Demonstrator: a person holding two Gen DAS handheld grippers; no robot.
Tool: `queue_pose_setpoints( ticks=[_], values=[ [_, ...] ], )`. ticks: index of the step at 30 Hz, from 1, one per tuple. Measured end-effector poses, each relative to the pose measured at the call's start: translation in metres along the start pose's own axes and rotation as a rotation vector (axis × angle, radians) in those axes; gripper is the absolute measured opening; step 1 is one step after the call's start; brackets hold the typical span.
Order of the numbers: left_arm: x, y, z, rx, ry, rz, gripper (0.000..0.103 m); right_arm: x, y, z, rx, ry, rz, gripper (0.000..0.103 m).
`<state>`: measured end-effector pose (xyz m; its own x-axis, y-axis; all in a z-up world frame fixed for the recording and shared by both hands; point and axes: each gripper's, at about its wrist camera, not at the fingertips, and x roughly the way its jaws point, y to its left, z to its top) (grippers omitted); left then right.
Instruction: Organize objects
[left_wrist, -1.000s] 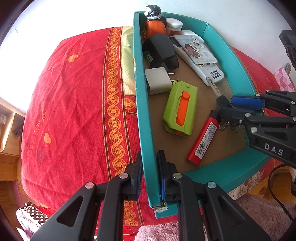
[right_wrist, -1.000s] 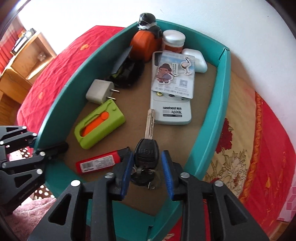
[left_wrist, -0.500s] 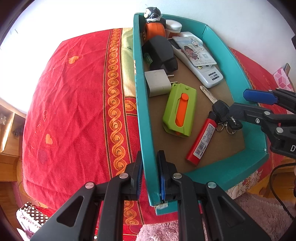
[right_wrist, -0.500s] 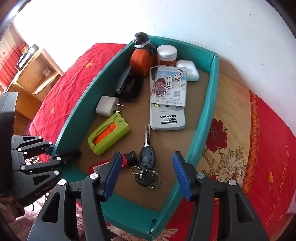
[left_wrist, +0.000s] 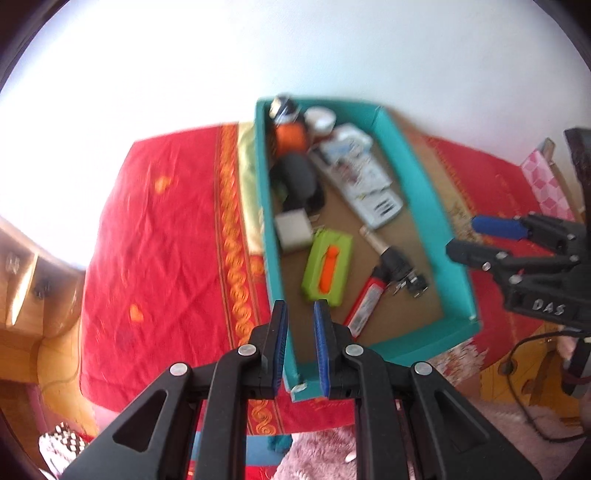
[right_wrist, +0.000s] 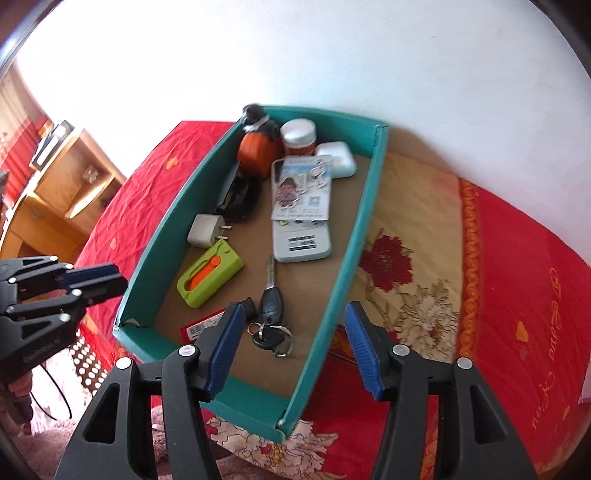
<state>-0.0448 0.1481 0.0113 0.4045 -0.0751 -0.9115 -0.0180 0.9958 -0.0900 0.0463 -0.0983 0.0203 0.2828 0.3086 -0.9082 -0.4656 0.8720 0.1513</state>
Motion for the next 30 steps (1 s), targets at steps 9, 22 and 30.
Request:
queue_pose_setpoints(
  ticks=[9,22,30],
  values=[
    [-0.005,-0.023,0.023,0.025,-0.072,-0.032,0.016,-0.033,-0.015,-0.003,0.057,-0.108,-0.072,0.065],
    [0.011,-0.068,0.019,-0.064,-0.113,0.058,0.080,-0.051,-0.042,-0.026,0.058,-0.196,-0.086,0.080],
    [0.014,-0.078,0.008,-0.094,-0.114,0.120,0.103,-0.049,-0.061,-0.040,0.164,-0.238,-0.142,0.088]
  ],
)
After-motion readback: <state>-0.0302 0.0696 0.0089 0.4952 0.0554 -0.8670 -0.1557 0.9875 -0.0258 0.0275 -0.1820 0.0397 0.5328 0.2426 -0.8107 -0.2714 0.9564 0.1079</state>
